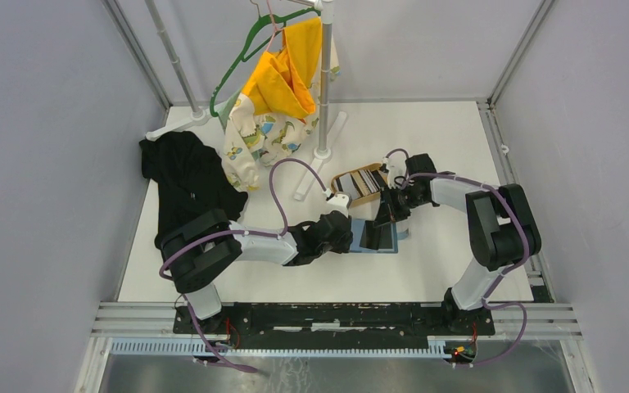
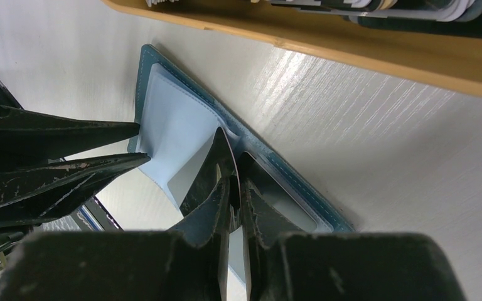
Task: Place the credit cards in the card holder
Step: Insert the credit card into the card holder.
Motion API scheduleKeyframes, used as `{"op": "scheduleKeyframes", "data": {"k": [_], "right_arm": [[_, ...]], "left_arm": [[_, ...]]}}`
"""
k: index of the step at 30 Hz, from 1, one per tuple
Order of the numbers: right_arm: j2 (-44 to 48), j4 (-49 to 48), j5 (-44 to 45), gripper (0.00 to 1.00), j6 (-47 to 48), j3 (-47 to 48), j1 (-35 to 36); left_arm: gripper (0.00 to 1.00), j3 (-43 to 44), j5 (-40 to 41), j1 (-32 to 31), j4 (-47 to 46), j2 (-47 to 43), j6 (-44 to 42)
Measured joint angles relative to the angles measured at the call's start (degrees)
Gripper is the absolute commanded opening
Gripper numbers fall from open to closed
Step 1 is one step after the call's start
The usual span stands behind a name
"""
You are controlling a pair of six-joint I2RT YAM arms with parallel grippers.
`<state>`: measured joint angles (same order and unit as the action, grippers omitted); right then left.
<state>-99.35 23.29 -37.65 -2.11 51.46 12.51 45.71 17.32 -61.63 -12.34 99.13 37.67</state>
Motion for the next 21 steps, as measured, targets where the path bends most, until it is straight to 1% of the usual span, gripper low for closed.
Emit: {"op": "scheduleKeyframes", "data": {"k": [21], "right_arm": [[-1.7,4.9,2.0,0.17,2.4,3.7,1.6]], "left_arm": [[0.33,-0.8,-0.5,0.0,-1.0,-0.3,-0.1]]}}
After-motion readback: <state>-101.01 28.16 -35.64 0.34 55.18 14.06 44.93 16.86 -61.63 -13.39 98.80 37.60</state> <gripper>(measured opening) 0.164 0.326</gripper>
